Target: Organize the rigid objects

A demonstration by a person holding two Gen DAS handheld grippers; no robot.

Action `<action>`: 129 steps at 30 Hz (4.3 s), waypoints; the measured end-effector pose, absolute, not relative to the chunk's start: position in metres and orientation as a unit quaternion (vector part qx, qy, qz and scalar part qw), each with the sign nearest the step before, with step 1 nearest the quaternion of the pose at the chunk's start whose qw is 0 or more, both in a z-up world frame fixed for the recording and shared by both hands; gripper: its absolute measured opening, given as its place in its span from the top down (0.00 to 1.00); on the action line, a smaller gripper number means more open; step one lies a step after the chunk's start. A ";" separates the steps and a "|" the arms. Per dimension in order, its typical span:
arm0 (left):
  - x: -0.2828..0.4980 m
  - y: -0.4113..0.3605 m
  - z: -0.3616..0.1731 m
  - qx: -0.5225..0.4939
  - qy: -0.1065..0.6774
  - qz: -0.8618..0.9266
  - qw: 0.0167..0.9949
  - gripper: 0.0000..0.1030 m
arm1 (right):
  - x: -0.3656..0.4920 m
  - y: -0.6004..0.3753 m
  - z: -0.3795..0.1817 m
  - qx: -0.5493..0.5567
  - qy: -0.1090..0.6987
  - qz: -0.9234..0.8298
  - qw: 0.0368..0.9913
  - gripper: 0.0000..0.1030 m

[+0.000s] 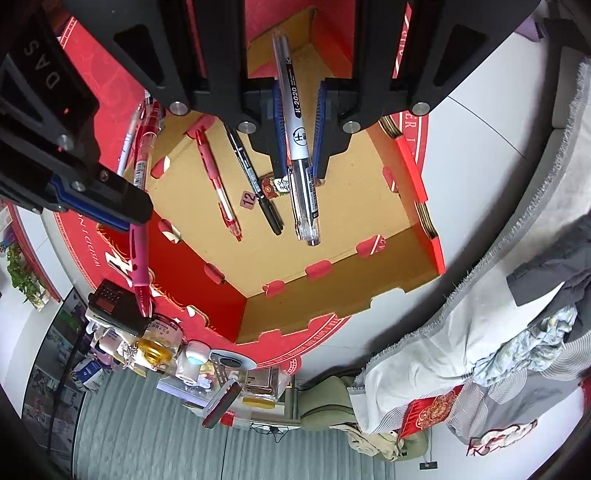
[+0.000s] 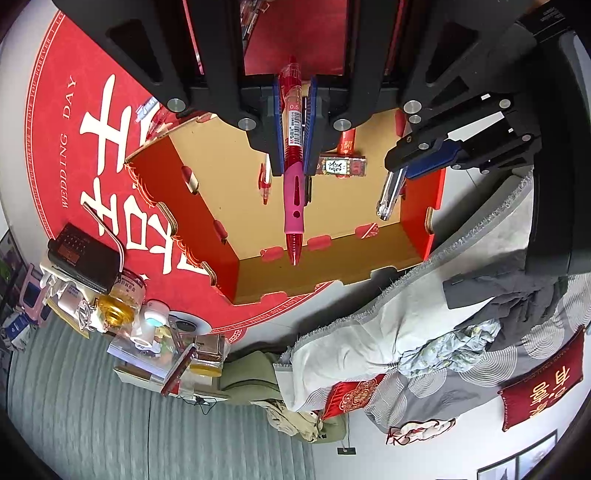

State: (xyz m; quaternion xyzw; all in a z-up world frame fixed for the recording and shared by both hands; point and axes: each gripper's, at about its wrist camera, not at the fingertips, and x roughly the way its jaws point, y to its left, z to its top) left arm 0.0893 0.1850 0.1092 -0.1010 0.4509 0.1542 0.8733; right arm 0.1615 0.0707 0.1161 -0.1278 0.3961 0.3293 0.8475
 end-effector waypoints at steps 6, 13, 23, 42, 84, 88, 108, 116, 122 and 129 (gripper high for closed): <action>0.097 0.190 0.108 -0.099 0.453 0.155 0.873 0.86 | 0.171 0.076 0.117 -0.122 0.394 0.332 0.848 0.90; 0.106 0.193 0.102 -0.099 0.458 0.153 0.870 0.86 | 0.179 0.080 0.113 -0.123 0.398 0.332 0.846 0.90; 0.113 0.193 0.093 -0.094 0.467 0.150 0.866 0.86 | 0.188 0.081 0.102 -0.123 0.411 0.325 0.843 0.90; 0.121 0.196 0.076 -0.097 0.482 0.143 0.859 0.86 | 0.195 0.091 0.092 -0.133 0.420 0.322 0.838 0.90; 0.026 0.092 0.090 -0.079 0.469 0.030 0.879 0.59 | 0.128 -0.080 0.043 -0.022 0.493 0.222 0.841 0.89; 0.028 0.067 0.057 -0.075 0.508 0.017 0.858 0.59 | 0.126 -0.091 0.028 -0.007 0.513 0.217 0.830 0.89; 0.082 0.052 0.023 -0.104 0.530 0.036 0.841 0.62 | 0.207 -0.082 0.021 0.035 0.518 0.221 0.826 0.90; 0.092 0.045 0.021 -0.076 0.528 0.061 0.844 0.61 | 0.222 -0.075 0.008 0.031 0.526 0.215 0.823 0.90; 0.091 0.038 0.018 -0.045 0.517 0.061 0.853 0.62 | 0.231 -0.056 0.006 0.000 0.523 0.218 0.824 0.90; 0.083 0.042 0.018 -0.037 0.504 0.040 0.862 0.62 | 0.227 -0.071 0.002 -0.063 0.517 0.198 0.831 0.90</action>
